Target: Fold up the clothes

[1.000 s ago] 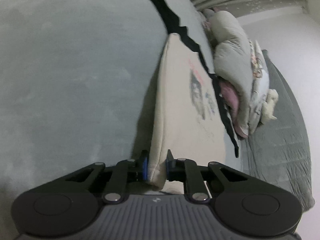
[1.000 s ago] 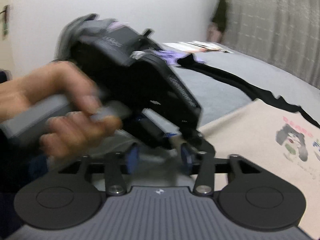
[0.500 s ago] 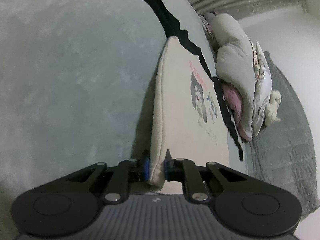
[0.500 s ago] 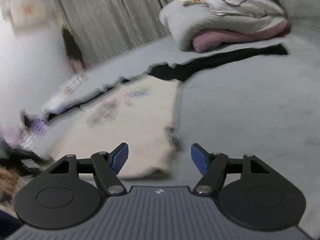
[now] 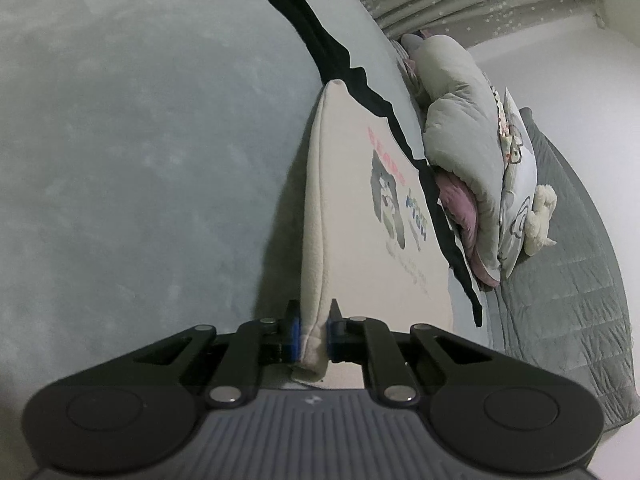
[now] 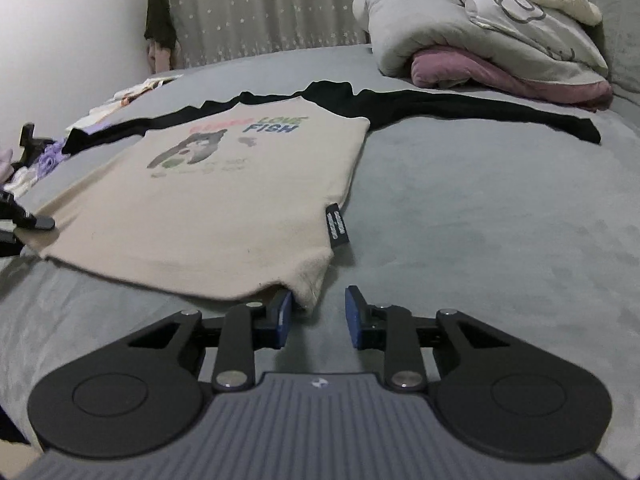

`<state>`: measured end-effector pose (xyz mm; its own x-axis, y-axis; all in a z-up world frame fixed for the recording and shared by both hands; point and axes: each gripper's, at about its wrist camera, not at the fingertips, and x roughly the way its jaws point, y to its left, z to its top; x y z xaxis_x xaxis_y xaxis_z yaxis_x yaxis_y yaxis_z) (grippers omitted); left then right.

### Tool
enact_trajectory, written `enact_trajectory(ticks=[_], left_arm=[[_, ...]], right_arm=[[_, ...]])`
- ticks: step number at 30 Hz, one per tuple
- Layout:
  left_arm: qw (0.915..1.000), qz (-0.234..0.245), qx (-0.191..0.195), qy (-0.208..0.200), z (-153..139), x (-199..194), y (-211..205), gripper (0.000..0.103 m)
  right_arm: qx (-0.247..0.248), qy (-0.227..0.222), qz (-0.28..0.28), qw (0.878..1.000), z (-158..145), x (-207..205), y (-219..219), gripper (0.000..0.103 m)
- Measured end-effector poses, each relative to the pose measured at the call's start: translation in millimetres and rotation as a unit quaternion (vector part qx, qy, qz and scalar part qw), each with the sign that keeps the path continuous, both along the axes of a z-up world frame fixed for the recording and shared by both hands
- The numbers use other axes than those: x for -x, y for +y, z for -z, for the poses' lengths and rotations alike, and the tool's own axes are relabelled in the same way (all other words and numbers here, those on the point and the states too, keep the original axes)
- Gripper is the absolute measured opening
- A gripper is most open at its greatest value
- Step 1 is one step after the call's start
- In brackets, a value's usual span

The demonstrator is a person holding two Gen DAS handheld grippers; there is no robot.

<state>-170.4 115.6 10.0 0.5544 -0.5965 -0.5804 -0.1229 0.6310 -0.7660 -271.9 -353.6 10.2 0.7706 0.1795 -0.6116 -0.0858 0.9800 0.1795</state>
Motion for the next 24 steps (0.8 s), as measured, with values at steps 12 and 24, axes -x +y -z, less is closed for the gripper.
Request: enact_trajectory(ticks=[12, 24], left_arm=[[0.9981, -0.058, 0.01, -0.018, -8.0, 15.0, 4.2, 0.01], [0.9942, -0.071, 0.079, -0.016, -21.9, 41.3, 15.7, 0.009]], right_arm=[[0.063, -0.057, 0.012, 0.996, -14.9, 3.5, 22.3, 0.006], [0.096, -0.085, 0.002, 0.992, -57.5, 32.1, 17.1, 0.006]])
